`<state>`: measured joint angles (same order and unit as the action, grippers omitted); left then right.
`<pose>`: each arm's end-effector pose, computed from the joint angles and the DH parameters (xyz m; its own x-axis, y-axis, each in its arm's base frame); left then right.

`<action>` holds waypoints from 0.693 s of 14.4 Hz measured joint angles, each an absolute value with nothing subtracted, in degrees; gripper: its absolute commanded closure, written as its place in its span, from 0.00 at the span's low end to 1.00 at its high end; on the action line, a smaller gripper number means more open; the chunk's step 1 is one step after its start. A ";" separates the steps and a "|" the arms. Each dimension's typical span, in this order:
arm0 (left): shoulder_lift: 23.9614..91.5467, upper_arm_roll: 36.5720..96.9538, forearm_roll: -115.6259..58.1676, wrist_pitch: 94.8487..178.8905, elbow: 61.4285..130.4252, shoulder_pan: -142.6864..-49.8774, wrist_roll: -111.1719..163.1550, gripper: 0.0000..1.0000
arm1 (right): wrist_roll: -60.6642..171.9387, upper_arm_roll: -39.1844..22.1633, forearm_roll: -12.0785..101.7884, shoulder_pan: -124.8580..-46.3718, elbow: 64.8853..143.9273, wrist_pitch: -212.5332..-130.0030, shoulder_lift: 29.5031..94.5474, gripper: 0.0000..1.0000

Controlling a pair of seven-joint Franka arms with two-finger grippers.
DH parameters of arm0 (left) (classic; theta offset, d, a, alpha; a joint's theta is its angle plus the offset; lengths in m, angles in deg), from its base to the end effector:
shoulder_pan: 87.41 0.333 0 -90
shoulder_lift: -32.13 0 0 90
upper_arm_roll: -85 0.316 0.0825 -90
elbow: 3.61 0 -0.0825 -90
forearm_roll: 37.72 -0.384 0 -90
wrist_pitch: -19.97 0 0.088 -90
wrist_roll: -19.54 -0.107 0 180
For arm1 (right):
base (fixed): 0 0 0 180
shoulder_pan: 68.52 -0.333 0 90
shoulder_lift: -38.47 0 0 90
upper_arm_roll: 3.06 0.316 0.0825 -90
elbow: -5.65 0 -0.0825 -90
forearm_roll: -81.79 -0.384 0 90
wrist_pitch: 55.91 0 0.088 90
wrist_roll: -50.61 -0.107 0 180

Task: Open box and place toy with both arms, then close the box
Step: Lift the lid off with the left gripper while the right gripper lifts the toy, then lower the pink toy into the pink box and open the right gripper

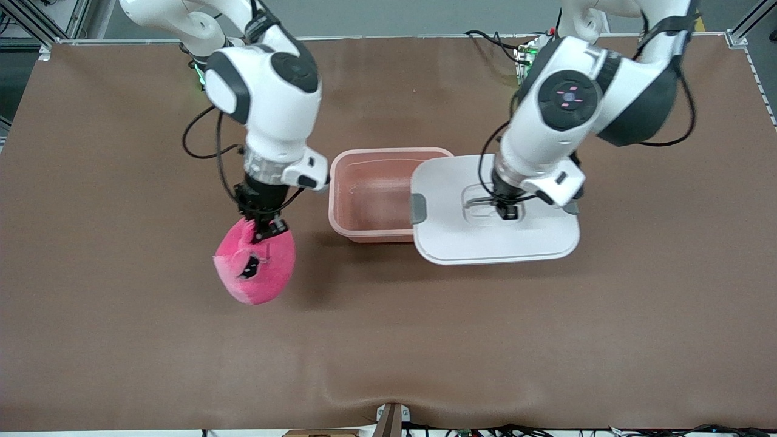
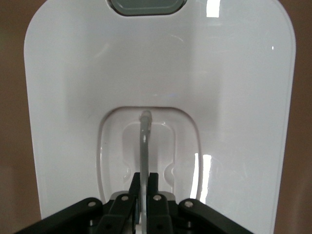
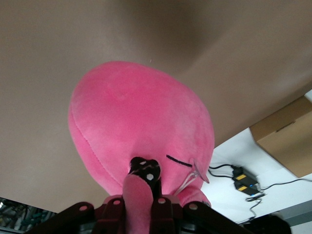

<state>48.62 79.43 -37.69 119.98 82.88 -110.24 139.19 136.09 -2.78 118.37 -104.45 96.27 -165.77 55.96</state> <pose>0.5695 -0.3000 0.4961 -0.0252 0.9997 0.0006 0.9980 0.0252 -0.0578 0.5575 0.3555 0.4776 -0.5695 0.5961 -0.5661 0.7173 0.6966 0.0119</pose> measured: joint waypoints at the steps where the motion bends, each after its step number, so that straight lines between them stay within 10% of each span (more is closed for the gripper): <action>1: 47.59 79.41 -37.69 119.95 83.78 -108.55 137.07 1.00 | 135.96 -2.78 118.58 -106.18 96.27 -164.86 55.95 1.00; 10: 43.36 79.31 -37.69 119.86 89.07 -98.42 123.89 1.00 | 121.49 -2.66 118.86 -123.51 96.41 -148.15 56.15 1.00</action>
